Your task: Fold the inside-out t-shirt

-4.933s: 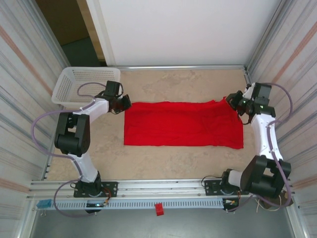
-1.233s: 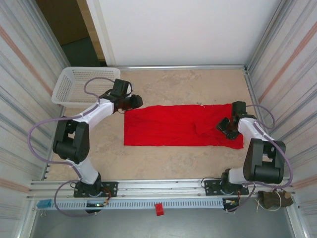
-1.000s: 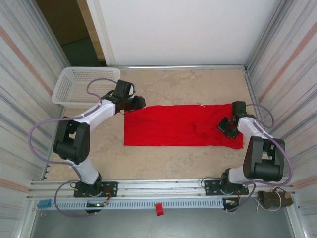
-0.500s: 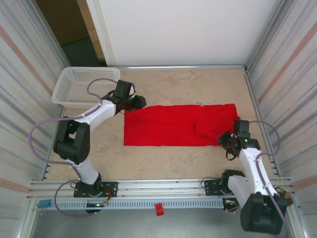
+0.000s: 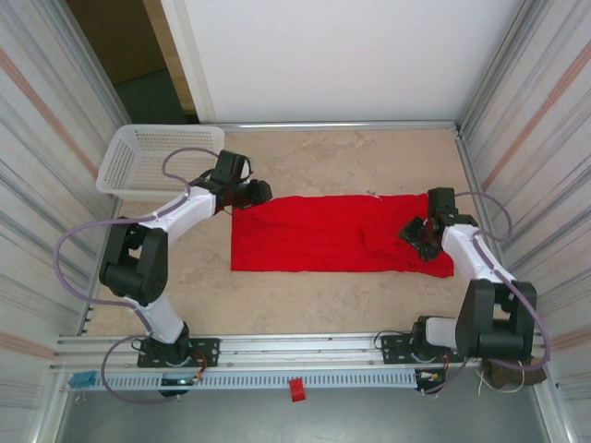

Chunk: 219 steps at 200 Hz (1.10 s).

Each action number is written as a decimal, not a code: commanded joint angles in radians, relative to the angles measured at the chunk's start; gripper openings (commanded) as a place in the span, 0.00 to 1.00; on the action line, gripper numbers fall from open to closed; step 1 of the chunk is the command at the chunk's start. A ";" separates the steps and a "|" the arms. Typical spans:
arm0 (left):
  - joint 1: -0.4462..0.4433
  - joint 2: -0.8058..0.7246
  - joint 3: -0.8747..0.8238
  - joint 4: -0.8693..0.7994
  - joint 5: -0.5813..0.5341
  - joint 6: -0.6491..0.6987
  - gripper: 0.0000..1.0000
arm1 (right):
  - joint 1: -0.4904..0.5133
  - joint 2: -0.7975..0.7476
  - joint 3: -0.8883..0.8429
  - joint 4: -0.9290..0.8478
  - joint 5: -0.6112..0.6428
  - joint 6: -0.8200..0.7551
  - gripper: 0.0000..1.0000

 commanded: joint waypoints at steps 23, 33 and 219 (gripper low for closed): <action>-0.006 -0.033 -0.010 0.001 0.010 -0.001 0.37 | 0.039 0.112 0.052 0.039 0.006 0.024 0.51; -0.006 -0.032 -0.010 0.002 0.011 -0.001 0.37 | 0.043 0.125 0.050 0.048 0.008 0.034 0.51; -0.005 -0.045 -0.049 0.040 0.026 -0.016 0.37 | 0.153 -0.149 -0.059 -0.033 -0.003 0.118 0.00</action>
